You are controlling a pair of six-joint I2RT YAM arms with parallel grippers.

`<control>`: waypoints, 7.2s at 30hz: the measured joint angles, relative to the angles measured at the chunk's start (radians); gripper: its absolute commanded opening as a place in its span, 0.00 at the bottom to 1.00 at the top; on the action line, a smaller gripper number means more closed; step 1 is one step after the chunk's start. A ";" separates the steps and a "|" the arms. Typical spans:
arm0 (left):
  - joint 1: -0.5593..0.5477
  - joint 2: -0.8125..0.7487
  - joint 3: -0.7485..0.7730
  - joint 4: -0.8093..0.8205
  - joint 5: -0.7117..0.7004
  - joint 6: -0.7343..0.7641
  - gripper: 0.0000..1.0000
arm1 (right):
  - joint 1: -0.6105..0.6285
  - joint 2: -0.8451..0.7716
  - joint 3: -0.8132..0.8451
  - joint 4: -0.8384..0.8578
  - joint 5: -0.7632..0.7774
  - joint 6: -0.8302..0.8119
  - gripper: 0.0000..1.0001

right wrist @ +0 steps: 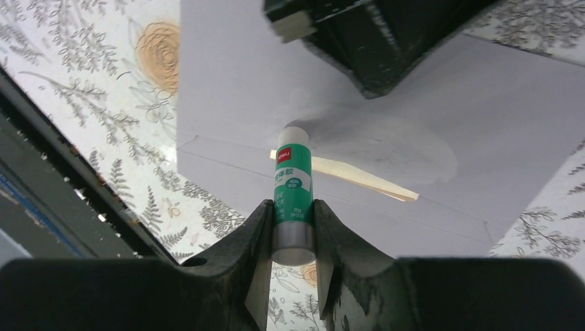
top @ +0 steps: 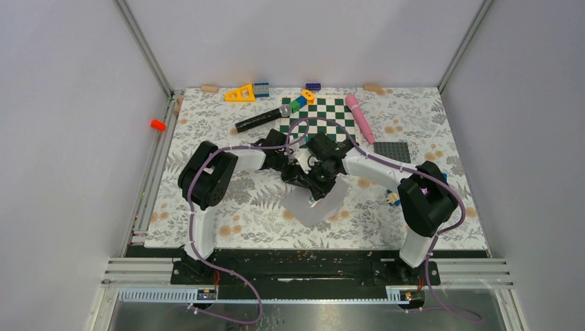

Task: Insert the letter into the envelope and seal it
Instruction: Paint the envelope at the center of the board.

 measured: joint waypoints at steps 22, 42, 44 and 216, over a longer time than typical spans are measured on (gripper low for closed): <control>-0.002 -0.002 0.000 0.000 -0.003 0.000 0.00 | 0.032 0.026 0.017 -0.046 -0.062 -0.010 0.00; -0.003 -0.004 -0.001 -0.001 -0.008 0.000 0.00 | 0.018 0.019 0.017 -0.045 -0.016 -0.003 0.00; -0.003 -0.005 -0.002 0.000 -0.011 0.000 0.00 | 0.015 0.018 0.017 -0.045 -0.010 -0.003 0.00; -0.020 -0.013 0.000 0.003 -0.042 0.025 0.00 | -0.085 0.058 0.062 -0.090 -0.091 -0.005 0.00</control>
